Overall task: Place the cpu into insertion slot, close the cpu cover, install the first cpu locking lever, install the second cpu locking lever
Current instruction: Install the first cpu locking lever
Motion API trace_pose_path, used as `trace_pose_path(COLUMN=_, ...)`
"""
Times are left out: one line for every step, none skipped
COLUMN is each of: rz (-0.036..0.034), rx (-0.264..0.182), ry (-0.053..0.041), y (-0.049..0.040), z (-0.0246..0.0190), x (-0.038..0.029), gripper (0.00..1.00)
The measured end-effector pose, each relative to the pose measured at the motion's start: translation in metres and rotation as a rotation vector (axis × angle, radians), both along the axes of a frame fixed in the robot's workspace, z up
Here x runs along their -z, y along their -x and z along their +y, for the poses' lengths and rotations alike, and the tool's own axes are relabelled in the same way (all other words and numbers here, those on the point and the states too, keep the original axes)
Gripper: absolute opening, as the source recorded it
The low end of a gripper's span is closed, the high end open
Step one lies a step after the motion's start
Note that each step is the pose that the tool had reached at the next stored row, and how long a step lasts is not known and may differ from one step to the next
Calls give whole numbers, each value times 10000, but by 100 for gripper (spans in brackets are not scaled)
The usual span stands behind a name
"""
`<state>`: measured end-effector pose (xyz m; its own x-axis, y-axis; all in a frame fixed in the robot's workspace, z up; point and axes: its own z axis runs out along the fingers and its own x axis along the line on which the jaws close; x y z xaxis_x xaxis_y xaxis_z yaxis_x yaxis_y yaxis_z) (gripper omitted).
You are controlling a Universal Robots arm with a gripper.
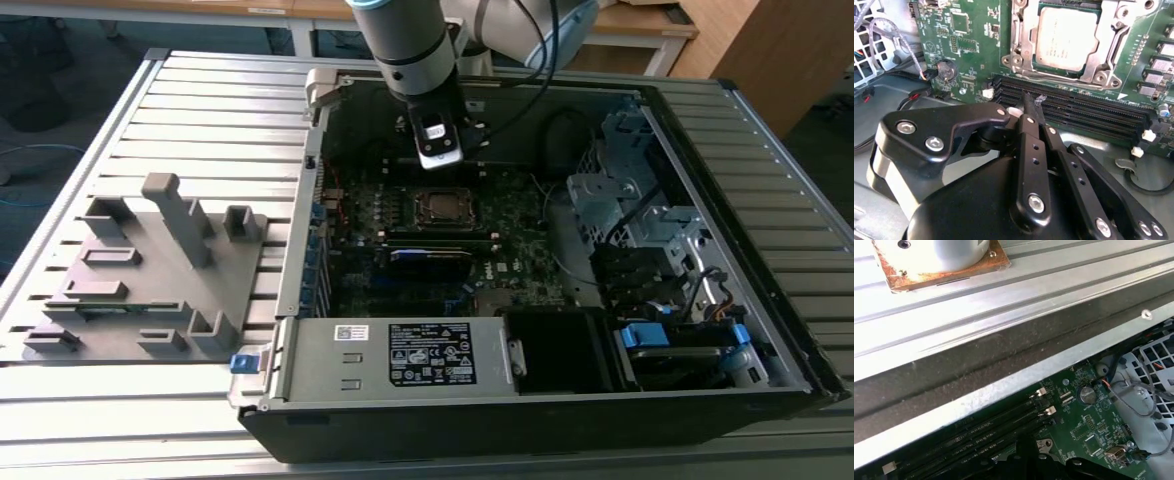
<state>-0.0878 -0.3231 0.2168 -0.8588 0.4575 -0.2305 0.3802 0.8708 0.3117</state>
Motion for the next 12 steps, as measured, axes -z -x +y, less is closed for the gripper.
trace_pose_path(rz=-2, rx=0, ry=1, y=0, z=0, x=0, gripper=10)
trace_pose_path(rz=-2, rx=-1, ry=2, y=0, z=0, x=0, gripper=10)
trace_pose_path(rz=-2, rx=-1, ry=3, y=0, z=0, x=0, gripper=10)
trace_pose_path(rz=-1, rx=-1, ry=4, y=0, z=0, x=0, gripper=10)
trace_pose_path(rz=-1, rx=-1, ry=5, y=0, z=0, x=0, gripper=10)
trace_pose_path(rz=0, rx=0, ry=6, y=0, z=0, x=-1, gripper=10)
trace_pose_path(rz=0, rx=-1, ry=7, y=0, z=0, x=-1, gripper=10)
trace_pose_path(rz=0, rx=-1, ry=7, y=0, z=0, x=-1, gripper=10)
trace_pose_path(rz=0, rx=0, ry=7, y=0, z=0, x=-1, gripper=10)
trace_pose_path(rz=0, rx=0, ry=7, y=0, z=0, x=-1, gripper=10)
trace_pose_path(rz=0, rx=0, ry=7, y=0, z=0, x=-1, gripper=10)
trace_pose_path(rz=0, rx=0, ry=8, y=0, z=0, x=-1, gripper=10)
